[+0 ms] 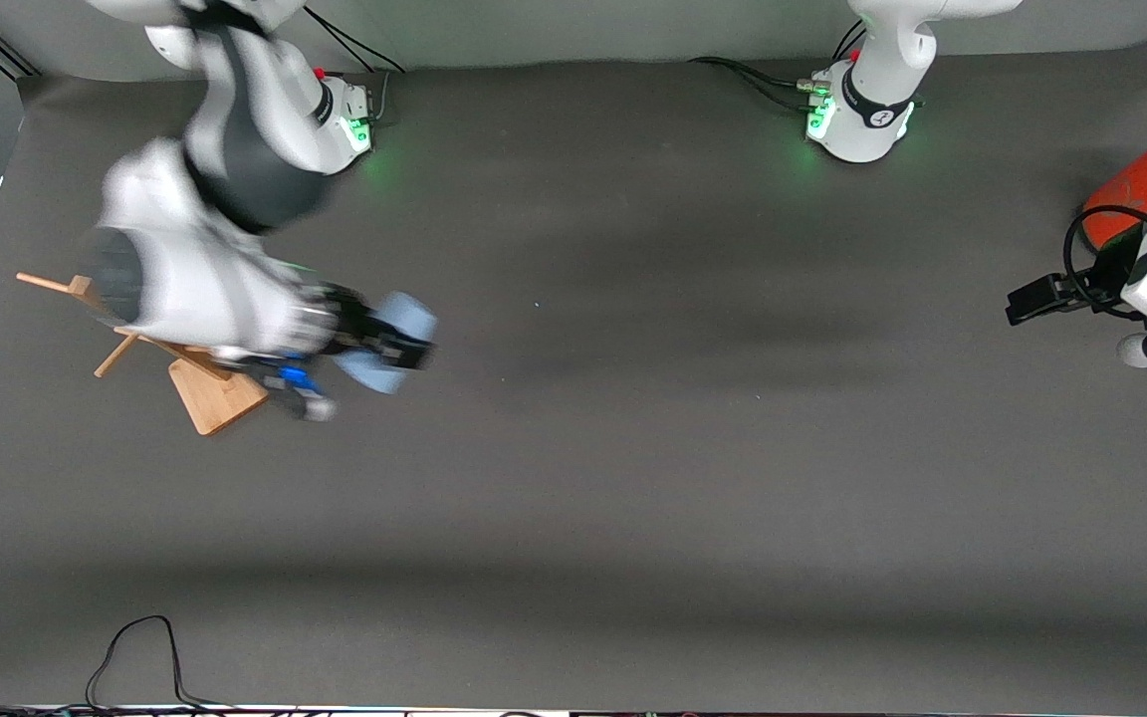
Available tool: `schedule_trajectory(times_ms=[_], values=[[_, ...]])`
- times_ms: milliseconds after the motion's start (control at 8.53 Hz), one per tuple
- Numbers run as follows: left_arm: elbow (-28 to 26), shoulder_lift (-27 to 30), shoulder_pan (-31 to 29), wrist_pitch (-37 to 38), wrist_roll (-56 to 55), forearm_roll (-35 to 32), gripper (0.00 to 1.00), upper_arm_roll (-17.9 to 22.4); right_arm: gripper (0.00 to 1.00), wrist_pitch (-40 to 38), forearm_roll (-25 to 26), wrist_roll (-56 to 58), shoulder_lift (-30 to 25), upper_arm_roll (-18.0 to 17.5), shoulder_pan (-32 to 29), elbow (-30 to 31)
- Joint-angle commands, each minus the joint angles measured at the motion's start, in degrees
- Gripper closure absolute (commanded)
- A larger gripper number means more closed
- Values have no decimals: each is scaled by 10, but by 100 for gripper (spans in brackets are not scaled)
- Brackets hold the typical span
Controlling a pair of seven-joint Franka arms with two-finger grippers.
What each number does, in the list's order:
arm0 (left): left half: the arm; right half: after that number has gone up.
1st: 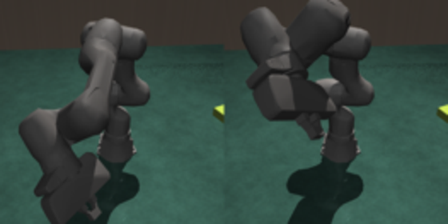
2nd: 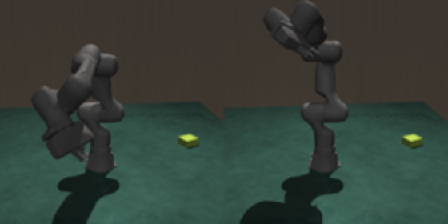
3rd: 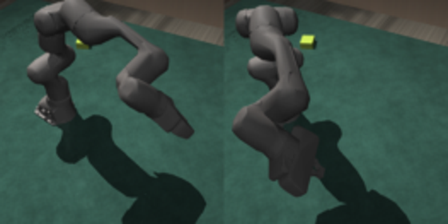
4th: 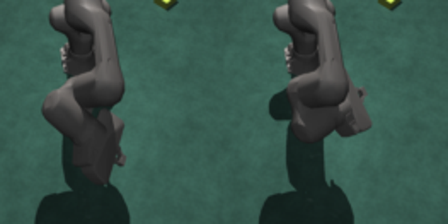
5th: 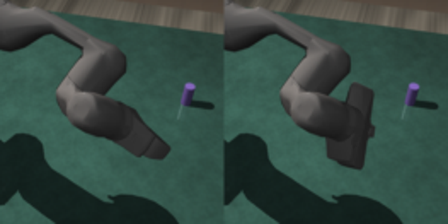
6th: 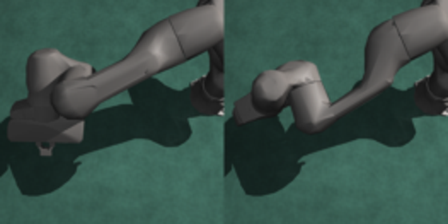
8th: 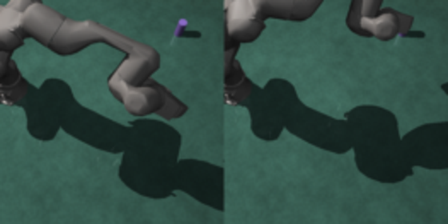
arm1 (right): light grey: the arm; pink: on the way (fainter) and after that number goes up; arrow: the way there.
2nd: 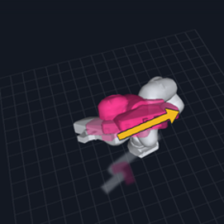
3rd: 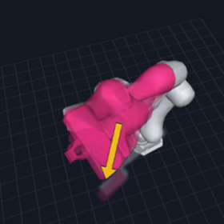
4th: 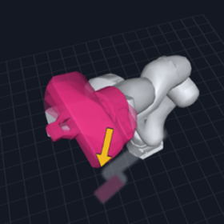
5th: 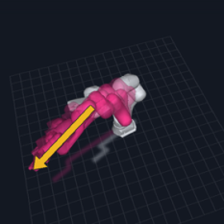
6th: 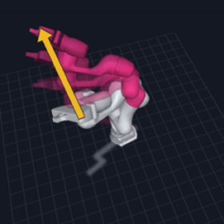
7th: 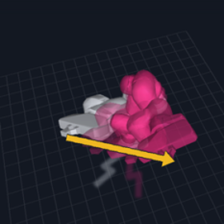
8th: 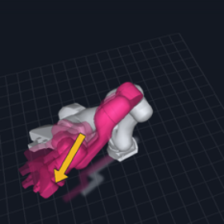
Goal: Rotate and upright cup with both arms
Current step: 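Carry the blue cup to the table middle with the right gripper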
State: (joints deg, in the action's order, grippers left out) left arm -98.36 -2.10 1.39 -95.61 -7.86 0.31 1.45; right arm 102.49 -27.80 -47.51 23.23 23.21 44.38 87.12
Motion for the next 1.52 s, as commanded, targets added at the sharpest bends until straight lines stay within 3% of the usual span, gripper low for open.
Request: schedule_trajectory(times_ms=[0, 234, 352, 469, 586, 938, 1055, 1290, 1407], values=[[-14, 4, 0, -16, 6, -1, 0, 1, 59, 75, 1, -51, 108, 9, 53, -84], [-14, 3, -3, -17, 7, -1, 0, 1, 59, 187, -6, -95, 185, 3, 94, -91], [-14, 3, -3, -17, 17, 0, 0, 3, 55, 234, -9, -121, 218, -17, 104, -91], [-14, 4, -4, -17, 19, 0, 0, 5, 43, 286, -9, -156, 245, -39, 107, -91], [-14, 4, -4, -17, 20, 1, 0, 6, 41, 337, -7, -198, 263, -60, 115, -89], [-12, 4, -13, -17, 20, 7, 0, 7, 41, 443, -2, -269, 331, -62, 170, -90], [-13, 5, -18, -17, 24, 8, 0, 7, 34, 471, -2, -294, 343, -62, 180, -89], [-13, 4, -18, -17, 29, 9, 0, 7, 0, 468, 4, -291, 338, -59, 184, -86], [-13, 4, -17, -17, 29, 9, 0, 7, 0, 439, 9, -290, 331, -55, 183, -88]])
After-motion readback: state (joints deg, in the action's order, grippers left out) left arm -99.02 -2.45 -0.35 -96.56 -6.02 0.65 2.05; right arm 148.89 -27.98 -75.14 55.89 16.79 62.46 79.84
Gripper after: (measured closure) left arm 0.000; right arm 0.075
